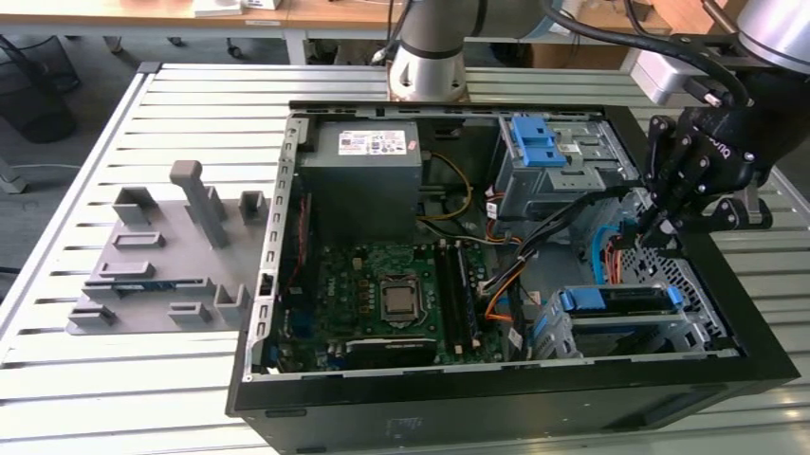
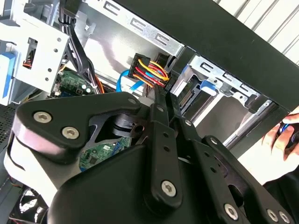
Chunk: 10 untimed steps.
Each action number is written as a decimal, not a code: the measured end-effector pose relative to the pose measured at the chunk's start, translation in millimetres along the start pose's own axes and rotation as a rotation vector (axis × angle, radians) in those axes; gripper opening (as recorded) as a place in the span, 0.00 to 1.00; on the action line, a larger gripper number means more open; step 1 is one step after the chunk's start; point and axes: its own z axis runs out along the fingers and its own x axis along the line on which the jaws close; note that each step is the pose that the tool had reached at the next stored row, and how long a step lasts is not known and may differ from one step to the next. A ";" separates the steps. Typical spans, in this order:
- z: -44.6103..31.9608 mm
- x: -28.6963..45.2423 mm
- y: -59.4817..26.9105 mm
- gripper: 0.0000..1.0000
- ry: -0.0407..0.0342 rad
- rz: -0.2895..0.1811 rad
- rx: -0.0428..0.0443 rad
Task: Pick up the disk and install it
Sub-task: 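Insert the first disk wire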
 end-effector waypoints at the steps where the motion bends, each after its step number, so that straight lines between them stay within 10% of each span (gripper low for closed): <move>1: 0.1 0.0 0.0 0.17 0.0000 0.000 0.0000; 10: 2.3 11.3 2.0 0.17 -0.0003 0.000 0.0143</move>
